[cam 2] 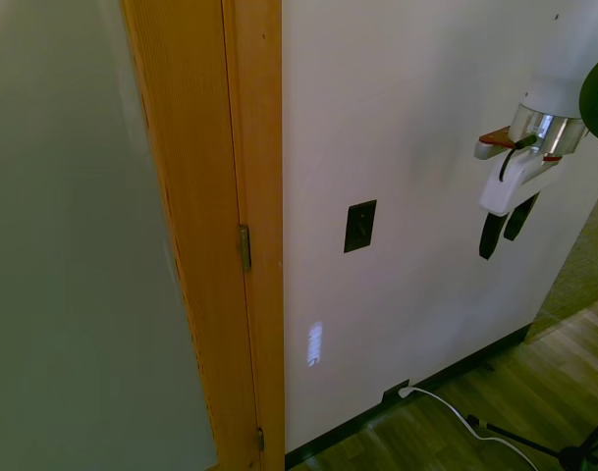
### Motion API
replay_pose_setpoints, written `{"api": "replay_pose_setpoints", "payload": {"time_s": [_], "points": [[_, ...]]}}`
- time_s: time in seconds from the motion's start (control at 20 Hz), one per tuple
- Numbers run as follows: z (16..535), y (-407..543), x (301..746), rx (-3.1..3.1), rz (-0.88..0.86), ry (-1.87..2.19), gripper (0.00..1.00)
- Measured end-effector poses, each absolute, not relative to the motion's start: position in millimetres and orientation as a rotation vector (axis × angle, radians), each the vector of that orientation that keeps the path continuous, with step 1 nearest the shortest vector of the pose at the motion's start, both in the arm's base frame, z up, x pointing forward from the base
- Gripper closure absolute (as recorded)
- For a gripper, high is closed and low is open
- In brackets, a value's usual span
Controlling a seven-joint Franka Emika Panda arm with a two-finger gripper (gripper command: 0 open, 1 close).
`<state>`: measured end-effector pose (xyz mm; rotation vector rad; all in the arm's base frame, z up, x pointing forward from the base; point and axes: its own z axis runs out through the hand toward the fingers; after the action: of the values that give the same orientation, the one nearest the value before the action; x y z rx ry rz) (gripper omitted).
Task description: Turn on the light
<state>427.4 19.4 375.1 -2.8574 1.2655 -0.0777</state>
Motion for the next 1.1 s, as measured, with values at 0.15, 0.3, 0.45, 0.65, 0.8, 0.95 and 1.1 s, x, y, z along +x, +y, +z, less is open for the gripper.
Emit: {"api": "replay_pose_setpoints", "payload": {"time_s": [0.15,0.3,0.45,0.65,0.8,0.95,1.1], "points": [[375.4,20.8,432.2,-2.855,-0.108,1.252,0.0],[370.4,30.8,460.1,-2.843,-0.212,1.187,0.0],[341.7,42.7,503.0,-2.829,-0.276,1.116,0.0],[296.2,49.0,547.3,-2.769,-0.481,1.073,0.0],[280.0,42.9,563.9,-2.704,-0.634,1.104,0.0],[277.9,51.3,574.6,-2.669,-0.717,1.121,0.0],[282.2,74.5,582.7,-2.652,-0.732,1.106,0.0]]}}
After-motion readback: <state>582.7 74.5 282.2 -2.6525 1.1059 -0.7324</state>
